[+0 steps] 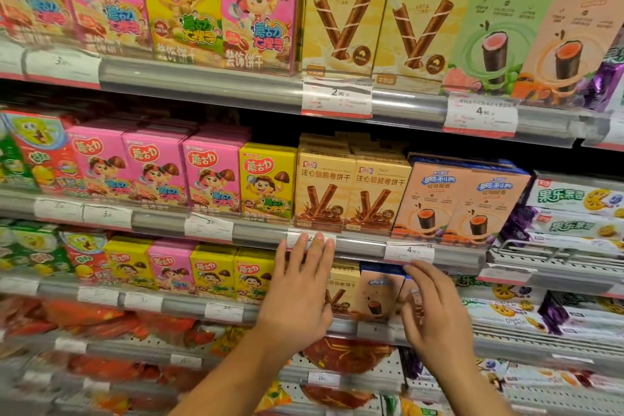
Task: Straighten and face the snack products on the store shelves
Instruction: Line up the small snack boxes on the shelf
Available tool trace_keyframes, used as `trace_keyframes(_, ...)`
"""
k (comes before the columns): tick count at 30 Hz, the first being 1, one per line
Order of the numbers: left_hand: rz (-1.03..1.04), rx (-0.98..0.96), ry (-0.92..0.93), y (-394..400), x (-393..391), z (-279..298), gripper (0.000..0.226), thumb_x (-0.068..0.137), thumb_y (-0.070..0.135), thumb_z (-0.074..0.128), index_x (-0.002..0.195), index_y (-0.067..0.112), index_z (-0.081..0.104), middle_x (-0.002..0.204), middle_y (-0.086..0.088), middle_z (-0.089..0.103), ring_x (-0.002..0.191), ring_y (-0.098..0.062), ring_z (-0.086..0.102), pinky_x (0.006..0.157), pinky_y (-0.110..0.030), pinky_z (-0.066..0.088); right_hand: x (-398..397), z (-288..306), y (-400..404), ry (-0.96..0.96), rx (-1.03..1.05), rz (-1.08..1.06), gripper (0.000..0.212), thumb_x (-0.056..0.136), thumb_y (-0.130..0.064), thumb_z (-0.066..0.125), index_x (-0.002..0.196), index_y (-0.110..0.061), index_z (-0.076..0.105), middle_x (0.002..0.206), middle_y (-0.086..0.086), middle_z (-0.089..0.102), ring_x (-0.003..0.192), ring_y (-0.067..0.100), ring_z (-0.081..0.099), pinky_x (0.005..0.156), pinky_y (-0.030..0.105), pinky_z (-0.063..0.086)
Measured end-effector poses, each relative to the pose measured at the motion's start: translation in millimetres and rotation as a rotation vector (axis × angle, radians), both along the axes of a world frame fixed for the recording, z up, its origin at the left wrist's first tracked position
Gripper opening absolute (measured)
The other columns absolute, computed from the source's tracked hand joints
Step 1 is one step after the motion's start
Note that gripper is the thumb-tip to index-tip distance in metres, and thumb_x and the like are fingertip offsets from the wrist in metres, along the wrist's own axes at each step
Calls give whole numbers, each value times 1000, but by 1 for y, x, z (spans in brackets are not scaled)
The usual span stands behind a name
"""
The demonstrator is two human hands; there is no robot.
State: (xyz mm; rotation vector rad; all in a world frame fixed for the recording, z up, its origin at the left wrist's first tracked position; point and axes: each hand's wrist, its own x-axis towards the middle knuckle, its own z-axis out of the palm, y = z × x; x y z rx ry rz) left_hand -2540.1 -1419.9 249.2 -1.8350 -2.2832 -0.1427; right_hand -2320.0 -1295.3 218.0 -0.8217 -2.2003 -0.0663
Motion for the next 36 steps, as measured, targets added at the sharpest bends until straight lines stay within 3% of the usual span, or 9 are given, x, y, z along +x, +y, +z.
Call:
trace_keyframes(3,8,-3,-5,-2,-2,-1,97,97,53,37,152,17,-34,160,-6,-35,151,-34,-28,122,-60,-8,-25,18,-5,-63,46,76,63,83,-13,63,145,-6,51,148,13,50,137,31,47,112,47,42)
trace_keyframes(6,-28,22,-24,-3,-9,-6,97,93,53,42,159,20,-21,168,-7,-17,155,-33,-16,125,-58,-4,-39,19,-5,-140,44,77,67,86,-21,55,150,-8,44,156,11,42,146,31,39,117,54,34)
trace_keyframes(8,-74,36,-48,-5,-16,-8,92,91,54,42,162,24,-8,170,-4,-7,157,-30,-8,126,-55,-1,-43,12,-6,-189,15,45,75,84,-21,64,154,-11,39,160,8,37,150,29,31,119,57,31)
trace_keyframes(13,-100,-11,-156,-19,-27,-2,85,100,52,38,149,43,-31,157,18,-41,147,-10,-37,122,-46,-19,-44,3,-13,-286,-29,-17,87,83,-24,69,159,-15,29,167,4,23,157,25,14,126,53,17)
trace_keyframes(16,-69,38,-234,-33,-35,-8,84,101,49,40,148,47,-29,157,22,-39,147,-6,-35,125,-46,-12,-48,4,-14,-276,-55,-38,88,81,-23,70,159,-16,30,167,4,24,156,25,15,125,54,19)
trace_keyframes(21,59,414,-366,-66,-74,-28,71,91,40,50,159,28,30,167,5,22,156,-18,15,119,-58,31,-51,0,-17,-228,-49,-56,87,79,-18,71,157,-13,34,166,6,28,156,27,18,122,59,23)
trace_keyframes(25,205,458,-314,-89,-114,-38,74,90,36,47,158,13,32,167,-8,24,155,-30,20,118,-59,32,-59,-2,-23,-181,-72,-87,77,82,-19,66,154,-9,40,163,10,32,155,30,20,120,61,26)
trace_keyframes(32,302,539,-297,-103,-158,-47,78,88,35,48,158,8,28,166,-16,21,155,-37,15,119,-61,29,-73,-7,-35,-123,-121,-130,70,88,-38,43,151,-8,43,165,13,27,155,34,17,118,59,30)
trace_keyframes(36,299,507,-283,-105,-172,-50,77,89,36,45,160,11,27,168,-12,19,155,-36,16,117,-62,32,-80,-7,-41,-122,-128,-171,72,85,-31,54,152,-7,42,165,14,24,155,36,17,117,61,30)
